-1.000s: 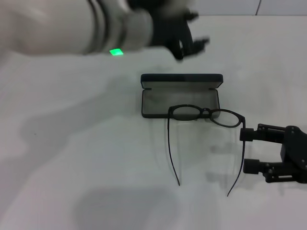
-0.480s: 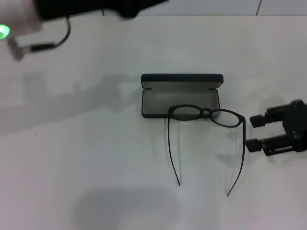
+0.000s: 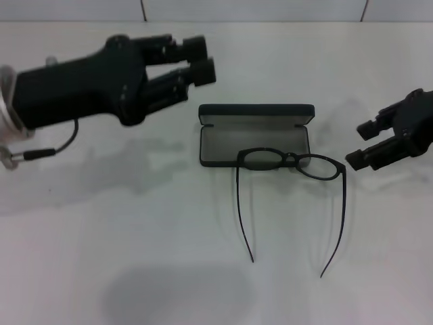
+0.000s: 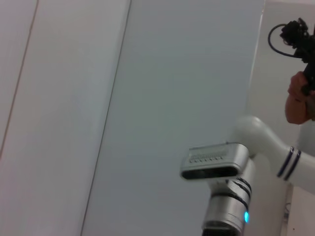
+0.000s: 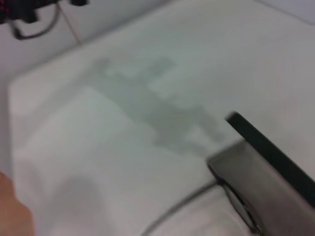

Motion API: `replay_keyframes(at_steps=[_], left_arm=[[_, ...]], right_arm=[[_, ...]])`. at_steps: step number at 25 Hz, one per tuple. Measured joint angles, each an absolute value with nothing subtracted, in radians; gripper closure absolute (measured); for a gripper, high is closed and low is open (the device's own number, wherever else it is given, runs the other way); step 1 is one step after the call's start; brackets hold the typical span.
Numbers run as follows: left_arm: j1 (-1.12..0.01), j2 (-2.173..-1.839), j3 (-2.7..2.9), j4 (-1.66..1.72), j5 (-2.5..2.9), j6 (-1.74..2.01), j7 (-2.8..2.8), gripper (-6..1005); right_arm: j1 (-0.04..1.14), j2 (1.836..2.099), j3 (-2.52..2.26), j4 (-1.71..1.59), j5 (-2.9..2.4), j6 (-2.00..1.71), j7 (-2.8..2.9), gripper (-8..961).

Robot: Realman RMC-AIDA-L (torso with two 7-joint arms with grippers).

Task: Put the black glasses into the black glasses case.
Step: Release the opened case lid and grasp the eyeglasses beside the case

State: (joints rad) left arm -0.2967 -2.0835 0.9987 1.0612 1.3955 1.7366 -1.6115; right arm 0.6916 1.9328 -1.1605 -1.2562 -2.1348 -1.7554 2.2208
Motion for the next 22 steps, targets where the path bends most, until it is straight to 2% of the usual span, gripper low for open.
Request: replay_keyframes(at_steps=[5, 11, 16, 22], left_arm=[[-0.271, -2.081, 0.997, 0.994, 1.389, 1.74, -1.534, 633], [-0.25, -2.079, 0.996, 0.93, 1.392, 1.741, -1.467, 634], [-0.246, -2.068, 0.994, 0.841, 1.394, 1.745, -1.398, 635], [-0.235, -2.061, 0.984, 0.75, 1.395, 1.755, -1.313, 637]], right_arm=[[0.807, 1.951, -1.159, -1.144, -2.295, -1.738, 2.226, 270], [0.887, 1.979, -1.168, -1.051, -2.363, -1.675, 2.207, 271], [0.967, 2.013, -1.185, -0.964, -2.42, -1.622, 2.207, 272], [1.05, 2.027, -1.264, -0.85, -2.43, -1.514, 2.218, 273]])
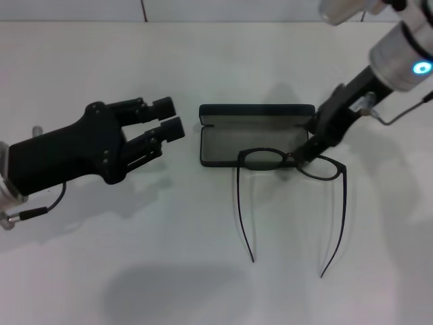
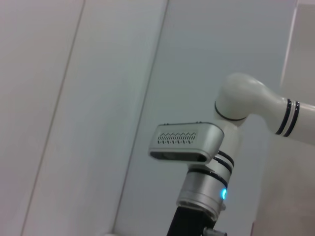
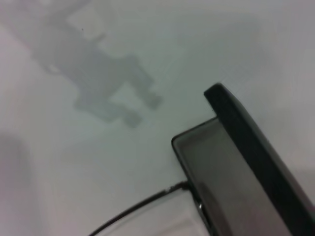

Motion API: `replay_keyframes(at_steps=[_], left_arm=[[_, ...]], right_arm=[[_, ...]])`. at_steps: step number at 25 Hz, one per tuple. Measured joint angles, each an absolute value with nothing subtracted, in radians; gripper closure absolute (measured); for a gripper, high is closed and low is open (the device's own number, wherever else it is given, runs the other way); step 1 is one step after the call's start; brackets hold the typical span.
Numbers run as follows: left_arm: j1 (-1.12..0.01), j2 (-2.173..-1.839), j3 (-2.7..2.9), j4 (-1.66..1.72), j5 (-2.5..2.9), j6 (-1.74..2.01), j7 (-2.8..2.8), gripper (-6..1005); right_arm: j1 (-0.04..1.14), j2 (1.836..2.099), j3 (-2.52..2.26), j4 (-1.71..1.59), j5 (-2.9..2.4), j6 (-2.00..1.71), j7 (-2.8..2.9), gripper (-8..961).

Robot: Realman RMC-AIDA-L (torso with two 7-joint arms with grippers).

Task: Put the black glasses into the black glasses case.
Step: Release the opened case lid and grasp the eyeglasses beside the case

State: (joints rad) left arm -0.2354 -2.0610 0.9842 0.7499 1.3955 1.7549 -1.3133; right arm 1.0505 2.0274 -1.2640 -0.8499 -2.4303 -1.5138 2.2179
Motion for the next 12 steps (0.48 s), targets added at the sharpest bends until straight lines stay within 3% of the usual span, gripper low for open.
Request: replay_keyframes(at_steps=[12], left_arm=[[-0.191, -2.046, 0.976, 0.631, 1.4, 1.78, -1.164, 639]], right_arm=[[1.096, 2.029, -1.316, -0.727, -2.366, -1.391, 2.223, 273]])
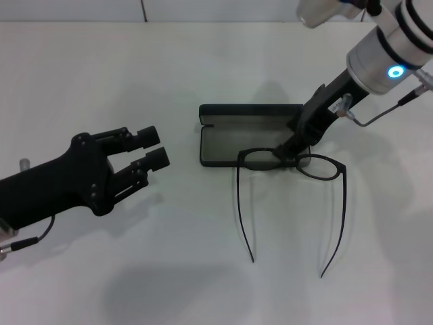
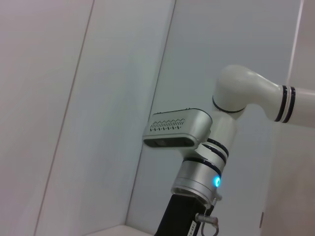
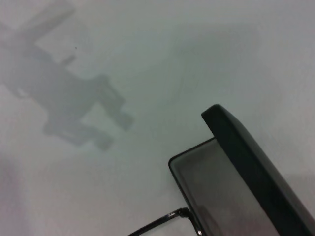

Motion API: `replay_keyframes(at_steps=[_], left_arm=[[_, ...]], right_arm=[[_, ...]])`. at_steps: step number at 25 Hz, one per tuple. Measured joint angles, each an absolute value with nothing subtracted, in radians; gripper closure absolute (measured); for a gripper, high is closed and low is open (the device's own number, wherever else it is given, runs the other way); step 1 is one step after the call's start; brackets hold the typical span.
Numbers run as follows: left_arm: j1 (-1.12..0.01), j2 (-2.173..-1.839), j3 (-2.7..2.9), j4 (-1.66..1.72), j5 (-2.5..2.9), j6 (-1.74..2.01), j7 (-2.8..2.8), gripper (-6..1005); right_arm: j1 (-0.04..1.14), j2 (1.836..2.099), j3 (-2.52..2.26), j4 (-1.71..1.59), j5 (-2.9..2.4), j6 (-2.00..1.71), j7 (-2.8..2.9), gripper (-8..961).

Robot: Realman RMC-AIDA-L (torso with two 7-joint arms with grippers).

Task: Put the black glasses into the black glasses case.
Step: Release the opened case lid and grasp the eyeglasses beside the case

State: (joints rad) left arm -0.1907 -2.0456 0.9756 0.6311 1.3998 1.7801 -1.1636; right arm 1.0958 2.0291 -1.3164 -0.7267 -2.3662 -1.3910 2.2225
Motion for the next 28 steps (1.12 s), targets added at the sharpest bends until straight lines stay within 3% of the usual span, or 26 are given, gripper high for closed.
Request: replay_keyframes(at_steps=[28], left_arm=[[-0.219, -2.052, 0.976, 0.517, 1.408, 1.77, -1.076, 644]], right_arm=[[1.102, 2.028, -1.508, -0.62, -2.277, -1.273, 2.178, 275]])
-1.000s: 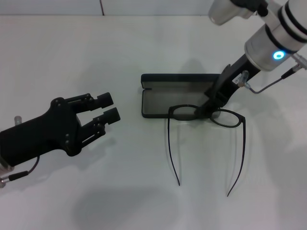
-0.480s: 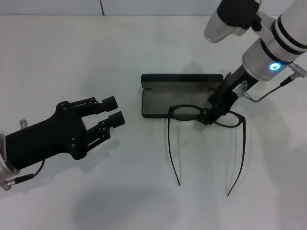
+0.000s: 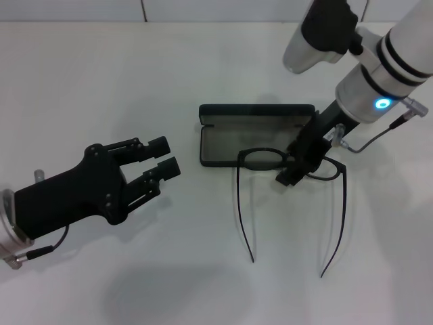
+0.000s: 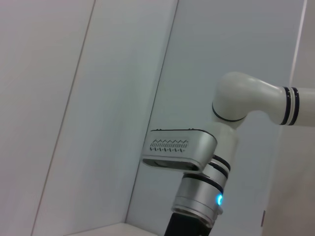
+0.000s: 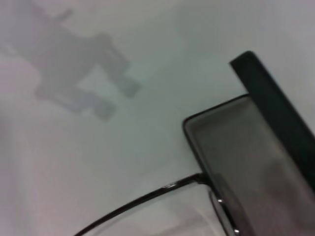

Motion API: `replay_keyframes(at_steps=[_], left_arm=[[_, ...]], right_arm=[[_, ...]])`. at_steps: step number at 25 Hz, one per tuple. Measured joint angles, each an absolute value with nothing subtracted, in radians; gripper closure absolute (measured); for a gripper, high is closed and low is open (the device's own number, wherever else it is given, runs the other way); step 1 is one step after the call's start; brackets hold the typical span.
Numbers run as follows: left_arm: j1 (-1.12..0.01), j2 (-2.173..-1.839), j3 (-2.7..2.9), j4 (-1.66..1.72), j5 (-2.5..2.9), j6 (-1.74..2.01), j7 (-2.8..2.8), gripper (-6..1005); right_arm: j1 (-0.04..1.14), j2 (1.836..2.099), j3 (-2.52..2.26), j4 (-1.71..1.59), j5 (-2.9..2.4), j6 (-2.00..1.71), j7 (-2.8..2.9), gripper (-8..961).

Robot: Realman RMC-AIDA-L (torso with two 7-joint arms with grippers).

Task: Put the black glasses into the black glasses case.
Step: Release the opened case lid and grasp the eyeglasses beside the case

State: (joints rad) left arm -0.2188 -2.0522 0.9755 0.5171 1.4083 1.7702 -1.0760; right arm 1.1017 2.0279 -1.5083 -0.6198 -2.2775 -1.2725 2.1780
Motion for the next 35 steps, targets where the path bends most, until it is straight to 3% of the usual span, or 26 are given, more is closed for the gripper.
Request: replay_keyframes(at_steps=[11, 17, 33, 35], left_arm=[[-0.211, -2.054, 0.976, 0.512, 1.41, 1.77, -1.066, 646], [-0.209, -2.054, 0.976, 0.511, 1.424, 1.77, -1.065, 648], [-0.215, -2.056, 0.974, 0.511, 1.426, 1.77, -1.052, 651], [-0.22, -2.056, 0.974, 0.506, 1.426, 1.77, -1.052, 651]], right_arm=[[1.098, 2.028, -1.561, -0.622, -2.235, -1.263, 2.169, 283], [1.094, 2.028, -1.56, -0.629, -2.234, -1.262, 2.17, 488], [1.099, 2.028, -1.584, -0.64, -2.244, -1.257, 2.171, 640], [1.098, 2.028, -1.588, -0.649, -2.245, -1.257, 2.171, 699]])
